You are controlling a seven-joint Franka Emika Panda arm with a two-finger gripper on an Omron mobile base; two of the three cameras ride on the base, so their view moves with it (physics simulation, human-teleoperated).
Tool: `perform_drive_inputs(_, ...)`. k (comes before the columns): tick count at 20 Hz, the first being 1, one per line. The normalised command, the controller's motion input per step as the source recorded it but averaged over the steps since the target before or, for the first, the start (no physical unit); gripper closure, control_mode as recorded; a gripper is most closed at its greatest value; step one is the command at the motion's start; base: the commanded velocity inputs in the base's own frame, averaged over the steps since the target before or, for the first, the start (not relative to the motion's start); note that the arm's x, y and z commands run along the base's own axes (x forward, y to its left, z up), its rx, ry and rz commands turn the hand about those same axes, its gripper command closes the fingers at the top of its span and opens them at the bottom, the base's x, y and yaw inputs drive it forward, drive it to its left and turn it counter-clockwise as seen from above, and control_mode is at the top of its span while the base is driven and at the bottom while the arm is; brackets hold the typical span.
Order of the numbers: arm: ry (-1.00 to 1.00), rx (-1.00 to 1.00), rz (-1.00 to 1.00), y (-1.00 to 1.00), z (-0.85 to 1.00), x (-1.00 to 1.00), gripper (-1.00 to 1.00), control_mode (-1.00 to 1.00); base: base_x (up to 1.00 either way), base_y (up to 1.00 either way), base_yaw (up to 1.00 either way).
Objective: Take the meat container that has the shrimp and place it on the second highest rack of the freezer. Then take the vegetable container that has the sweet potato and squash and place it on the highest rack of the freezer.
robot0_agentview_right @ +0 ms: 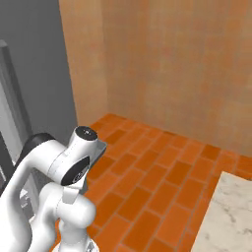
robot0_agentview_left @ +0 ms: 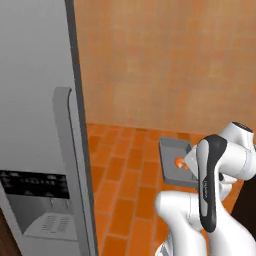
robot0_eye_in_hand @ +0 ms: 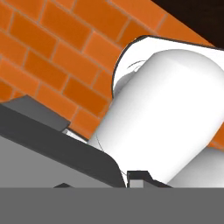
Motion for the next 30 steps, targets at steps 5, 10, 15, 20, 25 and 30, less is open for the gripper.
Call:
perform_drive_inputs(5,0.00,0.00,0.00,0.00,0.00,0.00,1.00,1.00,0.98,-0.28,0.13)
perform_drive_inputs(10,0.00,0.00,0.00,0.00,0.00,0.00,1.00,1.00,0.52,-0.42,0.65)
perform_drive_inputs(15,0.00,0.00,0.00,0.00,0.00,0.00,1.00,1.00,0.47,-0.26,0.88)
perform_drive_inputs(20,0.00,0.00,0.00,0.00,0.00,0.00,1.00,1.00,0.37,-0.39,0.85)
perform_drive_inputs(25,0.00,0.00,0.00,0.00,0.00,0.00,1.00,1.00,0.13,-0.55,0.81)
perform_drive_inputs(30,0.00,0.00,0.00,0.00,0.00,0.00,1.00,1.00,0.00,-0.52,0.73)
